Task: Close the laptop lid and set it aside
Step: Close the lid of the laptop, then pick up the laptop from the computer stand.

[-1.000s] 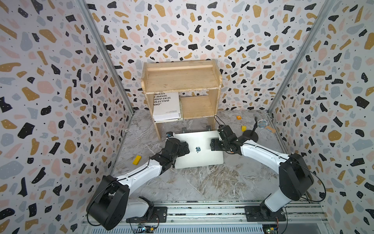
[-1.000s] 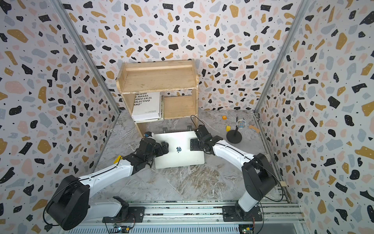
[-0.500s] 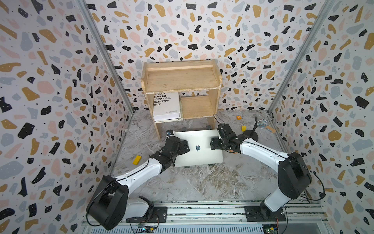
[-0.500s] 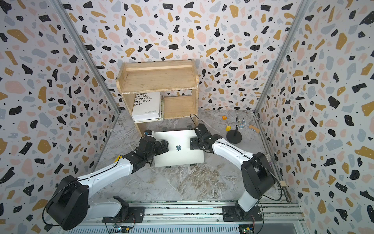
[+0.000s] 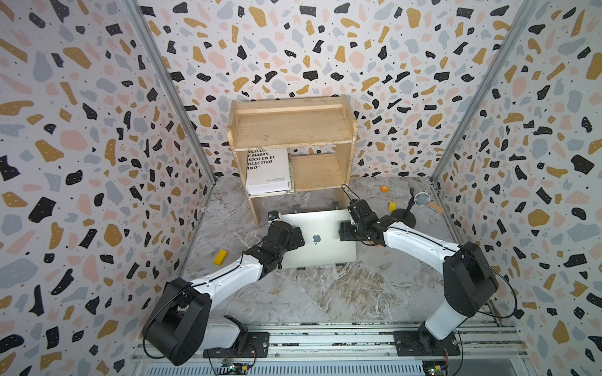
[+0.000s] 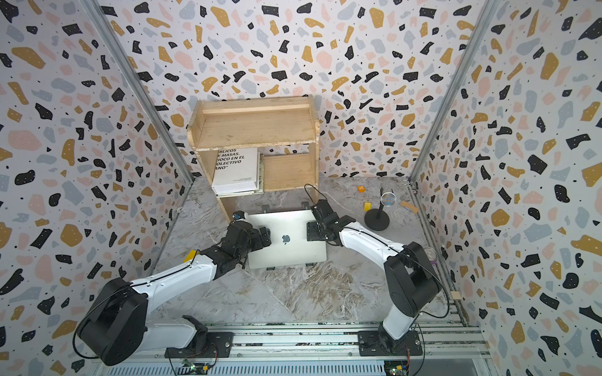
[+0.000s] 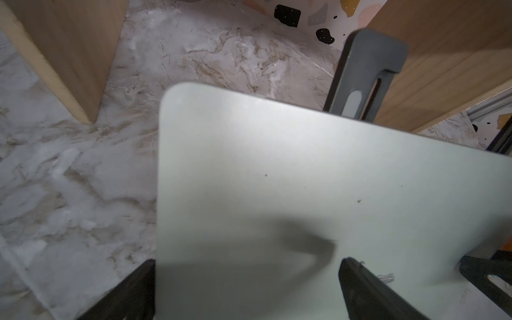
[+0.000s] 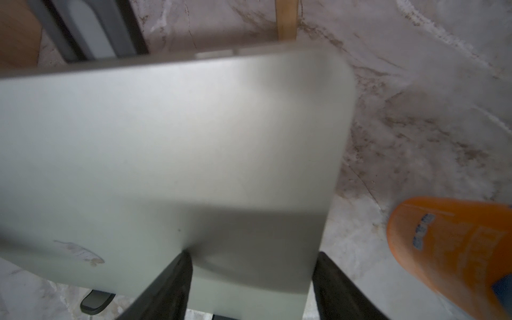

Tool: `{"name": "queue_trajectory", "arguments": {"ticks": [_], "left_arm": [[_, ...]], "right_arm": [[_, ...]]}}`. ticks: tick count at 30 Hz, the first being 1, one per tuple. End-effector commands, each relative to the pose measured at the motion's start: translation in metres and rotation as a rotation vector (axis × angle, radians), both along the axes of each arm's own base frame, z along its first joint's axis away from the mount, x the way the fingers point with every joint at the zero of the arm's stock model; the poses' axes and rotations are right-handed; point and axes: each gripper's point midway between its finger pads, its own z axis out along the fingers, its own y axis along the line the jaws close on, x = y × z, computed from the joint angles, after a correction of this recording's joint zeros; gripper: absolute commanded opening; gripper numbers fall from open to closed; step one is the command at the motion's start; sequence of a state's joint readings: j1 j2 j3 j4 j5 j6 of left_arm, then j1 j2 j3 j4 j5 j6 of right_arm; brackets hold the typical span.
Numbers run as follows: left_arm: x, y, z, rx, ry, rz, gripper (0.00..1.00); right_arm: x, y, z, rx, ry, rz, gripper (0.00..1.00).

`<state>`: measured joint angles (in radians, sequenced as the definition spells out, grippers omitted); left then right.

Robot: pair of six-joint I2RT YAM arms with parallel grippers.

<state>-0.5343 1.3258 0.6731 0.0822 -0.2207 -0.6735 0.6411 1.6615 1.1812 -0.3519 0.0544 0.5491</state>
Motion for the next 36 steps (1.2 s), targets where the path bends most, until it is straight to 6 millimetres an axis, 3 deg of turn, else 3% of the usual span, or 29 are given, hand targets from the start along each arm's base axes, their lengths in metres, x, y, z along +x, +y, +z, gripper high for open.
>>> {"name": "queue_trajectory", "arguments": {"ticks": [1, 23, 36], "left_arm": [[0.006, -0.015, 0.014, -0.063, -0.078, -0.028, 1.0], [-0.029, 0.023, -0.043, -0.027, -0.004, 0.082, 1.0], [-0.041, 0.028, -0.074, -0.004, 0.038, 0.076, 1.0]], "right_arm": [[0.002, 0.014, 0.006, 0.042, -0.035, 0.029, 0.76], [-0.031, -0.022, -0.043, 0.034, 0.039, 0.008, 0.8], [-0.04, -0.024, -0.061, 0.077, 0.08, 0.02, 0.76]]}}
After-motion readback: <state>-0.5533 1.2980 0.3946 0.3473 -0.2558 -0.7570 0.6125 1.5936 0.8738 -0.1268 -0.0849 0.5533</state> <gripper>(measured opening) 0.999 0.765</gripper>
